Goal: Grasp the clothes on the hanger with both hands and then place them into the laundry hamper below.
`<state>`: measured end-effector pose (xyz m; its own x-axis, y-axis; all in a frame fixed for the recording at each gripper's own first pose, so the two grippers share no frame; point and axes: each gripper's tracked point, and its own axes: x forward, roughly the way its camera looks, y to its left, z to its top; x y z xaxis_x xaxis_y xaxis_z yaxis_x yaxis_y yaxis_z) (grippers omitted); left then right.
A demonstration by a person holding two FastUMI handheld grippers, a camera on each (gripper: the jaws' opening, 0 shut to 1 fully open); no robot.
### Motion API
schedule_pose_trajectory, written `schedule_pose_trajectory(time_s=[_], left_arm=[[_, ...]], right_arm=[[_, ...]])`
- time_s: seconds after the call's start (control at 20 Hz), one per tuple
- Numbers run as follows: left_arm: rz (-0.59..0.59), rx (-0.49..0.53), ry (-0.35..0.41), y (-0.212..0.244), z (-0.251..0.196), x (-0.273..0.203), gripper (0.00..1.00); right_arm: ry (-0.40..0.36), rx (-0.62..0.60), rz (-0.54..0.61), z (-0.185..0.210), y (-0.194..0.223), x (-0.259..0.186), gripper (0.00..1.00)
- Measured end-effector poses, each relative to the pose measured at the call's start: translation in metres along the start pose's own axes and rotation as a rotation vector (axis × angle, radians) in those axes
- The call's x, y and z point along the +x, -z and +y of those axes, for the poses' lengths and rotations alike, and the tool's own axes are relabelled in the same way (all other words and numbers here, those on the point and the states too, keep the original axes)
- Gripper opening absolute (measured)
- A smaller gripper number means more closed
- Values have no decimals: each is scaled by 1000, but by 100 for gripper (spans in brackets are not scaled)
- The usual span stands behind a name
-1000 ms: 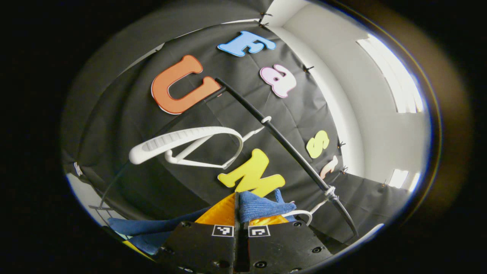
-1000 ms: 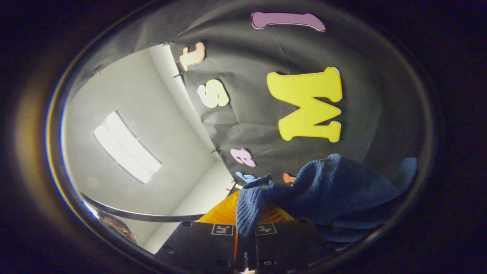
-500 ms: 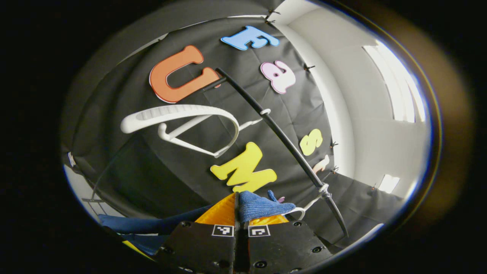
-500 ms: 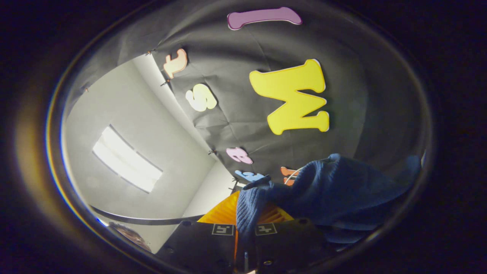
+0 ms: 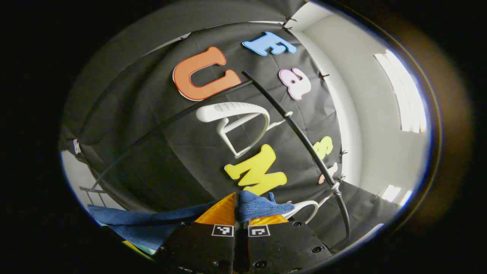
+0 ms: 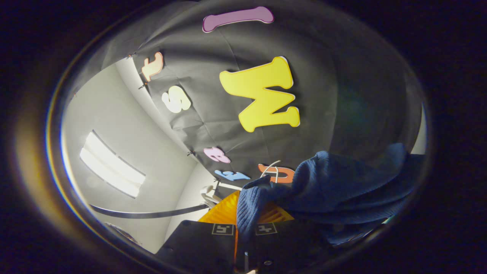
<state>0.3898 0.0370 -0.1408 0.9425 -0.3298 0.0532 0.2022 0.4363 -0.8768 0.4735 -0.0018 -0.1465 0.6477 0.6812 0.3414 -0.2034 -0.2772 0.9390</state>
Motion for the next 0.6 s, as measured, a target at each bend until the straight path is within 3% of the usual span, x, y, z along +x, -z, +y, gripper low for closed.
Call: schedule_pose_trajectory(time_s=[0.25,0.6], left_arm=[[24,-2,-83,14,17,-16,0],[69,74,-175,39,8,-48,0]], right_arm=[[69,2,-10,-15,10,-2,5],[180,-66,53,-15,71,-2,5]])
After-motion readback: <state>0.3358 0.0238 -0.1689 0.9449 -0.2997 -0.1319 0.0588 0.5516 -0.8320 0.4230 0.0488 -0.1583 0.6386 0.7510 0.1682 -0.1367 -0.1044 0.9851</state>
